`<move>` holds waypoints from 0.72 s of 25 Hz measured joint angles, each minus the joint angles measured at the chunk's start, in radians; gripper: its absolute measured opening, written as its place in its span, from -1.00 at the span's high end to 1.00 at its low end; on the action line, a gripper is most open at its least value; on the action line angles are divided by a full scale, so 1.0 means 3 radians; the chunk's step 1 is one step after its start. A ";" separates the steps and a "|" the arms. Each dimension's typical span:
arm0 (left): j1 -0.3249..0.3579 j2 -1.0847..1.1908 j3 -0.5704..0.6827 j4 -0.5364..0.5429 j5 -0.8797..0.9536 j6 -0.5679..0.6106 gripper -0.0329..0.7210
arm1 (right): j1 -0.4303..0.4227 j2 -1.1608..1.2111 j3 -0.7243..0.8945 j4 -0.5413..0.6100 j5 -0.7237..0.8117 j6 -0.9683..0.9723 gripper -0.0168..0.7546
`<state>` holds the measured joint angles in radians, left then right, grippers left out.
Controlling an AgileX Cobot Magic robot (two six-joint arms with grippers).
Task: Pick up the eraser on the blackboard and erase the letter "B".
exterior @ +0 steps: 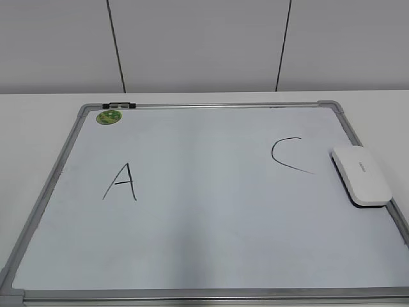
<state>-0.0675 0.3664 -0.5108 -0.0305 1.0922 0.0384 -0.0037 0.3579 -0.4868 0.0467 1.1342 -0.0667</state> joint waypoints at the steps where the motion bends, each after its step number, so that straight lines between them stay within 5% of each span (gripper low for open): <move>1: 0.0000 0.0000 0.0000 0.0000 0.0000 0.0000 -0.55 | 0.0000 0.0000 0.0000 0.0000 0.0000 0.0000 -0.58; 18: -0.0008 -0.0705 0.0000 0.0006 0.0000 -0.0007 -0.35 | -0.0103 -0.0357 0.0000 0.0000 -0.0006 0.0008 -0.58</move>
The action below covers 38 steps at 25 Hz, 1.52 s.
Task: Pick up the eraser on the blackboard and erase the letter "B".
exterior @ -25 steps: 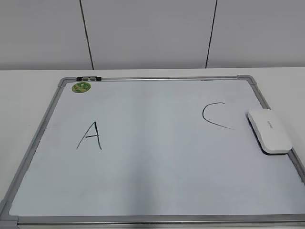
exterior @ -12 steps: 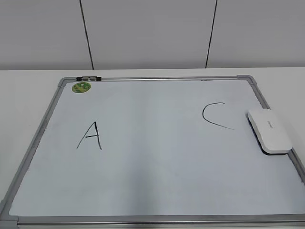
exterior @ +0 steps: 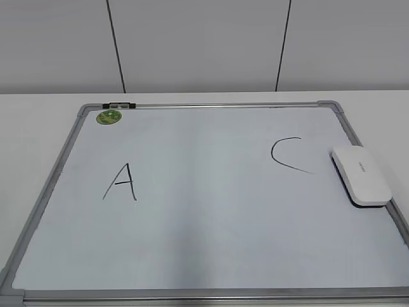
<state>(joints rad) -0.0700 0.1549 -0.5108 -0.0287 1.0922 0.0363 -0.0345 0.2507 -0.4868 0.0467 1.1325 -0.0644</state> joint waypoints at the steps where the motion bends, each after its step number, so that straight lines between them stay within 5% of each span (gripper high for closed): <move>1: 0.0000 -0.0092 0.0000 0.0000 0.0000 0.0000 -0.35 | -0.0024 -0.0133 0.0000 0.0000 0.0000 0.0000 -0.58; 9: 0.0000 -0.0462 0.0000 0.0000 0.0011 0.0000 -0.31 | -0.0038 -0.0874 0.0000 0.0000 0.0014 0.0000 -0.58; 38: 0.0063 -0.0483 0.0000 -0.0012 0.0011 -0.0007 -0.12 | -0.0038 -0.0894 0.0000 0.0006 0.0020 0.0000 -0.58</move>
